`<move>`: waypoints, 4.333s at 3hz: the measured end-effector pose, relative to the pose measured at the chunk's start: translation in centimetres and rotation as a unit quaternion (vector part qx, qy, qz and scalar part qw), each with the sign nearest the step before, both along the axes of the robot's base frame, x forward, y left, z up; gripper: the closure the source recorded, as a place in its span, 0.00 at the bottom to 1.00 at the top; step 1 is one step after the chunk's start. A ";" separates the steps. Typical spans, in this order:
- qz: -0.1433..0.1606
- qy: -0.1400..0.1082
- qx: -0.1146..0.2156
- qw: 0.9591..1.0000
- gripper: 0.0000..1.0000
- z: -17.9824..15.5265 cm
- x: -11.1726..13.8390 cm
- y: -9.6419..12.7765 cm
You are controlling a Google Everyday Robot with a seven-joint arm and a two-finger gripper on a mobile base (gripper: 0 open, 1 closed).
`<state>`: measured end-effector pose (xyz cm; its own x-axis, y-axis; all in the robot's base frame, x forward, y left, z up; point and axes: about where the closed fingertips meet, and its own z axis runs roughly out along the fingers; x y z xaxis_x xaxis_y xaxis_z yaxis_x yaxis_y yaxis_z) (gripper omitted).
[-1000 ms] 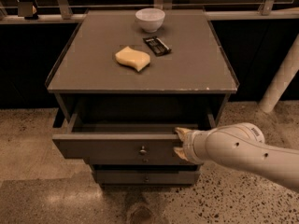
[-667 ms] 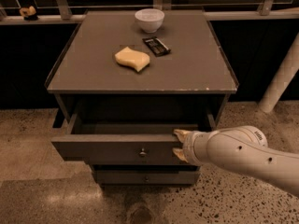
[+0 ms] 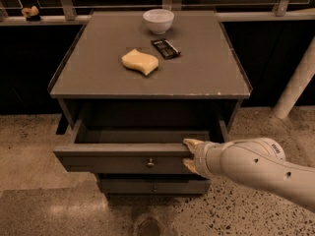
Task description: Open top drawer
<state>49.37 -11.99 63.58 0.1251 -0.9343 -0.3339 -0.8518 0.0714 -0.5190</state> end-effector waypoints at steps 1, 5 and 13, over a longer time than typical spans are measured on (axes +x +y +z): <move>0.011 -0.006 -0.012 1.000 1.00 -0.4 -1.1 0.0; 0.018 -0.016 -0.015 1.000 1.00 -0.4 -3.0 -0.1; 0.039 -0.024 -0.031 0.998 1.00 -1.5 -7.5 -0.3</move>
Offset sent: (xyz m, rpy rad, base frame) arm -0.1909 -0.0166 -0.0561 -0.0928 -0.1429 0.1190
